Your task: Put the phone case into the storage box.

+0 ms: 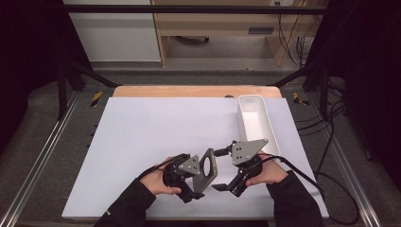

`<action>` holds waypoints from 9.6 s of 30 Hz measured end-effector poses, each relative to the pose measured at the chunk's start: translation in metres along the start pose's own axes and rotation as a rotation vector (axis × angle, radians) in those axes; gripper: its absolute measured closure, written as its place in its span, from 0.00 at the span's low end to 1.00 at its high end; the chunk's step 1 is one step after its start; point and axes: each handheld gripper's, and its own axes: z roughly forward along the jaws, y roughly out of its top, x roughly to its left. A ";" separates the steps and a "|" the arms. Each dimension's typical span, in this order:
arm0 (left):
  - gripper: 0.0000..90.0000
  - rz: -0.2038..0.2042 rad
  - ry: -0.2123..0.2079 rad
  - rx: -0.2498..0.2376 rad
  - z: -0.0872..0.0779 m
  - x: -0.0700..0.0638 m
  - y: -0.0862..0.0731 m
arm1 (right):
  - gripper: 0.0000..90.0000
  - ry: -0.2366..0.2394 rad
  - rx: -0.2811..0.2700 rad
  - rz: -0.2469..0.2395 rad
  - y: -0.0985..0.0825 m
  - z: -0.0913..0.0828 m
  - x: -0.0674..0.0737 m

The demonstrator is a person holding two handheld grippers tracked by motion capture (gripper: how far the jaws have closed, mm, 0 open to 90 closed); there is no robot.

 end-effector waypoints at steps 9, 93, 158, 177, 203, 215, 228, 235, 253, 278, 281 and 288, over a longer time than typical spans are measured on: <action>0.13 0.009 -0.009 -0.011 0.003 -0.002 0.001 | 0.04 0.006 -0.017 0.006 0.000 0.001 -0.001; 0.13 0.021 -0.063 -0.229 0.025 -0.009 -0.011 | 0.12 0.115 -0.083 0.036 -0.002 0.007 -0.002; 0.01 -0.364 0.362 -0.377 -0.058 0.006 -0.078 | 0.13 -0.272 -0.168 0.172 0.016 -0.037 -0.024; 0.01 -0.484 0.523 -0.459 -0.086 0.015 -0.122 | 0.13 -0.439 -0.210 0.233 0.024 -0.060 -0.032; 0.00 -0.494 0.571 -0.467 -0.099 0.019 -0.140 | 0.13 -0.644 -0.210 0.271 0.049 -0.081 -0.055; 0.00 -0.496 0.591 -0.462 -0.102 0.021 -0.148 | 0.13 -0.722 -0.204 0.312 0.051 -0.088 -0.075; 0.00 -0.501 0.617 -0.461 -0.106 0.024 -0.156 | 0.13 -0.801 -0.194 0.336 0.051 -0.093 -0.092; 0.00 -0.506 0.625 -0.450 -0.104 0.025 -0.157 | 0.13 -0.840 -0.187 0.352 0.052 -0.096 -0.100; 0.00 -0.507 0.620 -0.442 -0.102 0.026 -0.158 | 0.13 -0.951 -0.141 0.434 0.047 -0.097 -0.128; 0.00 -0.497 0.616 -0.426 -0.100 0.027 -0.158 | 0.13 -1.087 -0.067 0.569 0.025 -0.087 -0.170; 0.00 -0.497 0.614 -0.424 -0.099 0.027 -0.158 | 0.13 -1.093 -0.064 0.584 0.021 -0.083 -0.175; 0.00 -0.491 0.613 -0.420 -0.098 0.027 -0.158 | 0.13 -1.119 -0.034 0.622 0.011 -0.076 -0.188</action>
